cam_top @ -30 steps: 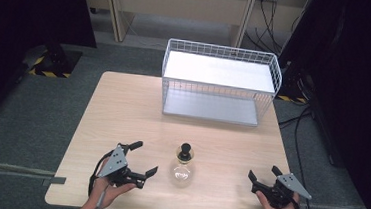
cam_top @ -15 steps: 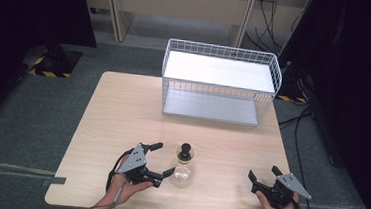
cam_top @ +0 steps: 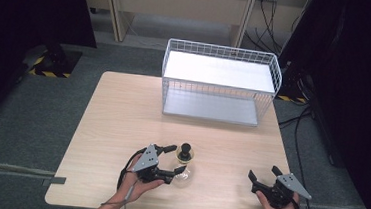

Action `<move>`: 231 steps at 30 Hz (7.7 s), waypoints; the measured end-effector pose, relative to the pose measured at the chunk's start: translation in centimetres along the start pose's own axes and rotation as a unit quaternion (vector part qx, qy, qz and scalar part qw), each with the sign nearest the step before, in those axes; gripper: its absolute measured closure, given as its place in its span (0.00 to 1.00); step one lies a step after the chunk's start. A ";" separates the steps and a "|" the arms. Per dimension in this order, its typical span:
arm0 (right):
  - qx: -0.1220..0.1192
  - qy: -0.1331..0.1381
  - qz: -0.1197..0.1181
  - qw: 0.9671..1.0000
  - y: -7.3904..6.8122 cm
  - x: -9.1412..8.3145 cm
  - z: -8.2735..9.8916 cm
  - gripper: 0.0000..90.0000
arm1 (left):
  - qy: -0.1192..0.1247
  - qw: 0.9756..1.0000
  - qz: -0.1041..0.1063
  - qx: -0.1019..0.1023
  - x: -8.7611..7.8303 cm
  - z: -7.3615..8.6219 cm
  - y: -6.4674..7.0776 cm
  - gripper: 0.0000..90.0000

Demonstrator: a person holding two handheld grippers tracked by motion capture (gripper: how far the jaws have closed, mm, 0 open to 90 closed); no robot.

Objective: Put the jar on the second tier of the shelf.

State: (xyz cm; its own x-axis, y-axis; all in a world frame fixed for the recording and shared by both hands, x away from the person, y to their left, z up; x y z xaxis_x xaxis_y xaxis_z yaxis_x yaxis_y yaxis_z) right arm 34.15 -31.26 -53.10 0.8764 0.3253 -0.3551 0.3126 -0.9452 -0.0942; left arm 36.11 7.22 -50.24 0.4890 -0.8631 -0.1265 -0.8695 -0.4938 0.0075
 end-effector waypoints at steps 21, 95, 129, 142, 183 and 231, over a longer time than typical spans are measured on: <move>0.000 0.000 -0.001 1.000 0.0 0.0 0.0 0.05 | -0.008 1.000 0.013 0.003 1.2 0.4 0.2 0.57; 0.012 0.003 -0.003 1.000 0.2 -0.1 0.0 0.05 | 0.057 0.984 -0.167 0.026 3.0 -14.6 -7.8 0.57; 0.014 0.003 -0.003 1.000 0.2 -0.1 0.0 0.05 | 0.073 0.972 -0.223 0.022 5.2 -19.6 -10.9 0.57; 0.016 0.003 -0.004 1.000 0.3 -0.1 0.0 0.05 | 0.076 0.969 -0.236 0.011 6.0 -20.8 -12.2 0.57; 0.018 0.004 -0.011 1.000 0.3 -0.1 0.0 0.05 | 0.038 0.957 -0.287 -0.006 10.6 -21.6 -17.9 0.57; 0.015 0.002 -0.012 1.000 0.2 -0.1 0.0 0.05 | 0.037 0.952 -0.301 -0.043 9.8 -20.9 -18.0 0.13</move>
State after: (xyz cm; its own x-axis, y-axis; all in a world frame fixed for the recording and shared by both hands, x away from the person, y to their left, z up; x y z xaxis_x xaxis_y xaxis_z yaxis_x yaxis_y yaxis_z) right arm 34.15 -31.47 -53.10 0.8704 0.3478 -0.3485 0.3225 -0.9376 -0.1302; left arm 57.97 5.45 -30.90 0.9029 -0.4250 -0.0641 -0.4234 -0.9052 0.0369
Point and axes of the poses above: each handheld gripper's, and its own axes: x roughly forward along the jaws, z roughly out of its underside, y roughly to its right, the point moved 3 cm from there along x, roughly forward along the jaws
